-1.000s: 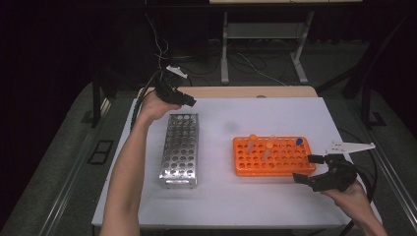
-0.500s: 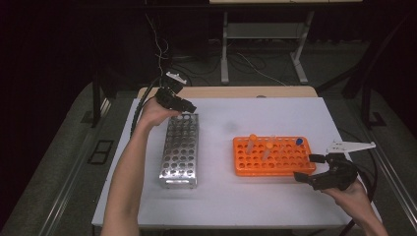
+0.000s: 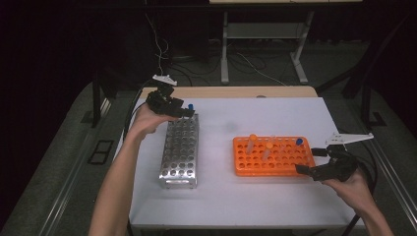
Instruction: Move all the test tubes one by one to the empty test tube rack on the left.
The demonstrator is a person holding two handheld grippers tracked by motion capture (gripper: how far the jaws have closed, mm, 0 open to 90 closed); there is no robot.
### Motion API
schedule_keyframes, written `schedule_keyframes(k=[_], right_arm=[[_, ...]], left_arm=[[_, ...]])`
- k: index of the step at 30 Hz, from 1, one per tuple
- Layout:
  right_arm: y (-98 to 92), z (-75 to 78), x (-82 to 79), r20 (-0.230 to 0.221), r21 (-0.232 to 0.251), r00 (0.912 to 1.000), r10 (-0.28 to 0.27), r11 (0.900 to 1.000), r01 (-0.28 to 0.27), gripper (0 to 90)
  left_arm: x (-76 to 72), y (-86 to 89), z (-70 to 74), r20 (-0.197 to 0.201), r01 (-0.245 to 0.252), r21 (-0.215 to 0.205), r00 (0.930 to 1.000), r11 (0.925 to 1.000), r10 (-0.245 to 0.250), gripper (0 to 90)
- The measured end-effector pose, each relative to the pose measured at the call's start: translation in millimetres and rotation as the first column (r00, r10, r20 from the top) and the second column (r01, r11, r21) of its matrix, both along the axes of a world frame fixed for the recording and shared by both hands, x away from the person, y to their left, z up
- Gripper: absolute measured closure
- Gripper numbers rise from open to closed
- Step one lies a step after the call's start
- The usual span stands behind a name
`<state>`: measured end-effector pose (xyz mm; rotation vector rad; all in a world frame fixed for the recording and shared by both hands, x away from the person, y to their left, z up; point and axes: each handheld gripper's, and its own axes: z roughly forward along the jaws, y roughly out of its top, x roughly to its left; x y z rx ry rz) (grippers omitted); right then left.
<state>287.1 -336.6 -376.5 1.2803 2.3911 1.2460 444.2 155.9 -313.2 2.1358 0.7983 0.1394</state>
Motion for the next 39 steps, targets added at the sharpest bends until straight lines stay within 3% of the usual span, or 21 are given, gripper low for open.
schedule_keyframes(k=[11,16,17,19,31,39], right_arm=[[1.1,-9.7,22.6,-0.013,-0.028,0.9998,-0.011,1.0,0.011,0.4],[1.2,-10.7,27.7,0.0,-0.037,1.0,-0.005,0.999,0.005,7.3],[1.1,-11.0,28.5,0.004,-0.04,1.0,-0.003,0.999,0.003,14.2],[1.3,-11.5,30.2,0.011,-0.036,0.9999,-0.002,0.999,0.003,15.8],[6.9,-18.7,40.8,0.019,-0.073,0.9993,0.032,0.997,-0.031,47.3],[10.0,-20.2,42.2,0.039,-0.101,0.9991,0.02,0.995,-0.016,67.2]], left_arm=[[-41.4,1.7,6.4,0.03,0.009,-0.01,0.9995,0.9999,-0.008,6.6],[-56.9,2.9,6.7,0.04,-0.014,-0.025,0.9991,0.9996,0.015,0.0],[-61.1,3.4,6.0,0.044,-0.017,-0.023,0.9989,0.9996,0.018,0.0],[-67.4,4.2,4.8,0.051,-0.019,-0.026,0.9985,0.9995,0.02,0.0],[-97.5,-0.5,-0.2,0.07,0.015,-0.028,0.9974,0.9995,-0.013,0.0],[-114.3,-9.7,-5.0,0.086,0.052,-0.029,0.995,0.9982,-0.049,0.0]])
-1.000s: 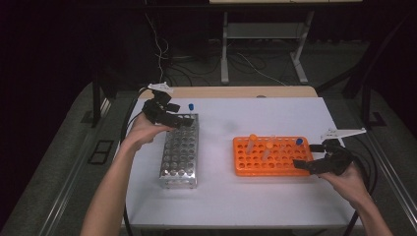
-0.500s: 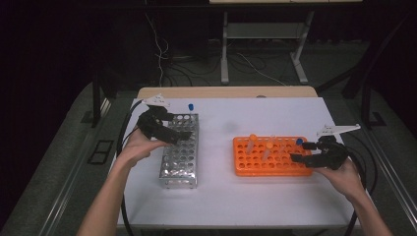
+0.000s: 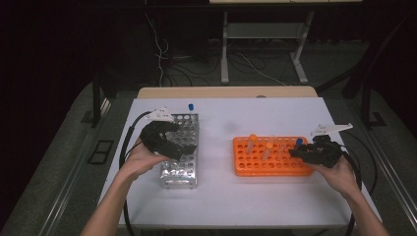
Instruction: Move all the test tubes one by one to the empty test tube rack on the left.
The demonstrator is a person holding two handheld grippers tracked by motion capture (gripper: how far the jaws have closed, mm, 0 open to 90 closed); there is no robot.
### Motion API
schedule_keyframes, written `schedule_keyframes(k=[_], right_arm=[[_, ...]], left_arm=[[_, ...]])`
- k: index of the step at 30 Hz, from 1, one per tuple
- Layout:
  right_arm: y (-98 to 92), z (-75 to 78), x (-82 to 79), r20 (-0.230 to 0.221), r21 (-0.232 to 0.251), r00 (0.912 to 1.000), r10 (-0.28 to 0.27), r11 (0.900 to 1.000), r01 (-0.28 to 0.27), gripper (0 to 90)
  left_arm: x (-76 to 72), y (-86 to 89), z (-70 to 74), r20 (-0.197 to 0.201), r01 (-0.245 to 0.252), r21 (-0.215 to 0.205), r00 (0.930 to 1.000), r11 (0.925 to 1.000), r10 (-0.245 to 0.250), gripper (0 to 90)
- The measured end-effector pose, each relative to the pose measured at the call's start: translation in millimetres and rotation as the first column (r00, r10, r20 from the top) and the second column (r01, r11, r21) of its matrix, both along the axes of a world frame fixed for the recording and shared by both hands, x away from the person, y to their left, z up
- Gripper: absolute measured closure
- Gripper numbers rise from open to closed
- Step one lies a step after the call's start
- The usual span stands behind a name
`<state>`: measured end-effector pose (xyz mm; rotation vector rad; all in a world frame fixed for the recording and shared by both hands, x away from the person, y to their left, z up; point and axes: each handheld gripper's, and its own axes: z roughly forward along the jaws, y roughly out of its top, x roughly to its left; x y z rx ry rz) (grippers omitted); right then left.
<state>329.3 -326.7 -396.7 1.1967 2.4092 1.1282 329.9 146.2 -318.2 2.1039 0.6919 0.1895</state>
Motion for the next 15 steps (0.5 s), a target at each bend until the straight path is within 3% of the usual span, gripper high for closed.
schedule_keyframes(k=[9,15], right_arm=[[1.3,-1.2,1.3,0.027,-0.031,0.9996,-0.011,0.999,0.012,75.5],[-0.7,0.4,0.8,0.034,-0.03,0.9993,-0.014,0.999,0.015,76.2]], left_arm=[[-13.7,-3.3,-4.1,0.004,0.022,-0.009,0.9998,0.9997,-0.022,0.0],[-16.9,-5.9,-7.8,-0.003,0.033,0.001,0.9995,0.9995,-0.033,0.0]])
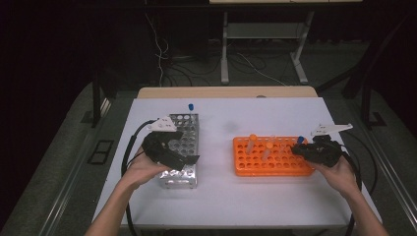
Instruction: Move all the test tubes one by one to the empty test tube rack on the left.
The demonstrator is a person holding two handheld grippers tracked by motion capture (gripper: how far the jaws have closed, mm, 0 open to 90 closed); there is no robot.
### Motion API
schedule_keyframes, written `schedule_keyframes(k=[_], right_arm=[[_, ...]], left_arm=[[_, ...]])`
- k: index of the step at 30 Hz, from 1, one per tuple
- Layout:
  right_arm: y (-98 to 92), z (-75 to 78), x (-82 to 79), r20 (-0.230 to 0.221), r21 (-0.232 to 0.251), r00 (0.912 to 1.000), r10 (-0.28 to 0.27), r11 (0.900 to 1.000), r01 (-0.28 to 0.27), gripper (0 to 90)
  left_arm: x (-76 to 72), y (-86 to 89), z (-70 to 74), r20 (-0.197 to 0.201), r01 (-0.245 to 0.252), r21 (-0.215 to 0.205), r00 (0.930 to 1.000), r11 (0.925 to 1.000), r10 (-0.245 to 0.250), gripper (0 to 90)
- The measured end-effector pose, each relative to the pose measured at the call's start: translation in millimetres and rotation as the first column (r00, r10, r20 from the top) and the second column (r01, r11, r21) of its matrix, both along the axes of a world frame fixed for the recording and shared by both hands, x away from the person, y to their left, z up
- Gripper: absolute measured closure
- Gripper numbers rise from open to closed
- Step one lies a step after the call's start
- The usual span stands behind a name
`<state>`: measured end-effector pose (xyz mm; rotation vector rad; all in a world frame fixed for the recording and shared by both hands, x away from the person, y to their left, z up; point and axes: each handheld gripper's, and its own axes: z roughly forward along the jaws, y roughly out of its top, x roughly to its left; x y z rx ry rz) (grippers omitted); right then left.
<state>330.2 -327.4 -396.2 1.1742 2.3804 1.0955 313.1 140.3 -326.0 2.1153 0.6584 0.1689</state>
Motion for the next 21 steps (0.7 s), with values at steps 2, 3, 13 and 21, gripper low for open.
schedule_keyframes(k=[2,3,13,21], right_arm=[[-0.5,2.0,0.0,0.002,0.001,1.0,0.002,1.0,-0.002,76.2],[-0.4,3.1,0.2,0.006,-0.002,1.0,0.005,1.0,-0.005,76.2],[1.9,35.3,-2.5,0.028,-0.023,0.9994,0.021,1.0,-0.021,76.3],[5.9,64.2,-6.3,0.025,-0.028,0.9975,0.066,0.997,-0.065,76.3]], left_arm=[[-0.3,-1.6,-0.9,-0.005,0.006,0.003,1.0,1.0,-0.006,0.0],[-0.5,-2.4,-1.0,-0.005,0.009,0.008,0.9999,0.9999,-0.009,0.0],[-0.3,-7.7,2.4,-0.009,0.033,0.018,0.9994,0.9993,-0.033,0.0],[0.7,-11.6,11.4,-0.01,0.057,0.026,0.9983,0.998,-0.057,0.0]])
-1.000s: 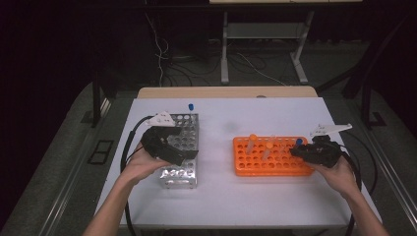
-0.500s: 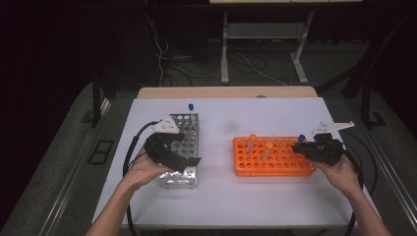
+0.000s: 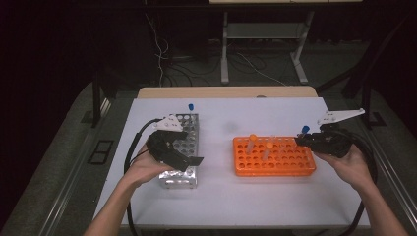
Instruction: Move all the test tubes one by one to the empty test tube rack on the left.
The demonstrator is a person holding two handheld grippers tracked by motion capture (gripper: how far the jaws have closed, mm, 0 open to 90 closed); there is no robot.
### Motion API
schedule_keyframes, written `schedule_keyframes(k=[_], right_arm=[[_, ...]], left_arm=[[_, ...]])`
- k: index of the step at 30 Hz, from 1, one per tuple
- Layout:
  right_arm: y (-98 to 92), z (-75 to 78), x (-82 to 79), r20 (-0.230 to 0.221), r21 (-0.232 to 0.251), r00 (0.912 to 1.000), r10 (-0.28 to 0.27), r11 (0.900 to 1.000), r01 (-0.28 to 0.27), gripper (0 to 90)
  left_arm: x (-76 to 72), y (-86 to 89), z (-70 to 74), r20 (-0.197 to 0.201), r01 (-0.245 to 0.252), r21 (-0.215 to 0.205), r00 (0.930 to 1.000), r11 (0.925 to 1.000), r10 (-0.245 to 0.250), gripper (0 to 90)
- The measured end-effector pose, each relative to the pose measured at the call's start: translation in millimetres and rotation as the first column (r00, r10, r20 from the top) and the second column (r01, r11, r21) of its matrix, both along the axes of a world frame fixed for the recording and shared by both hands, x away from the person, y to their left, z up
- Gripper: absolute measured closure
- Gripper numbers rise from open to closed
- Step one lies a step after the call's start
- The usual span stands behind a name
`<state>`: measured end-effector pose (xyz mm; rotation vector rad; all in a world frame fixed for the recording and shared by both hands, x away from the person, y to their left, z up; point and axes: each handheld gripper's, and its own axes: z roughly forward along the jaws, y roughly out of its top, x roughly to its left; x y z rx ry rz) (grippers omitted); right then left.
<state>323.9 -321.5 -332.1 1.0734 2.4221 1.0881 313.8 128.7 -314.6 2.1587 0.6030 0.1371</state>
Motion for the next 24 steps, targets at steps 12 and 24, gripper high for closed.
schedule_keyframes(k=[12,24], right_arm=[[15.2,46.3,-8.4,0.006,-0.019,0.9964,0.085,0.996,-0.084,76.3],[50.2,73.2,-14.1,0.008,-0.039,0.98,0.199,0.979,-0.198,76.2]], left_arm=[[2.3,-8.4,14.3,0.01,0.037,0.01,0.9992,0.9993,-0.037,0.0],[5.2,-17.7,34.2,0.019,0.092,0.038,0.9955,0.995,-0.093,0.2]])
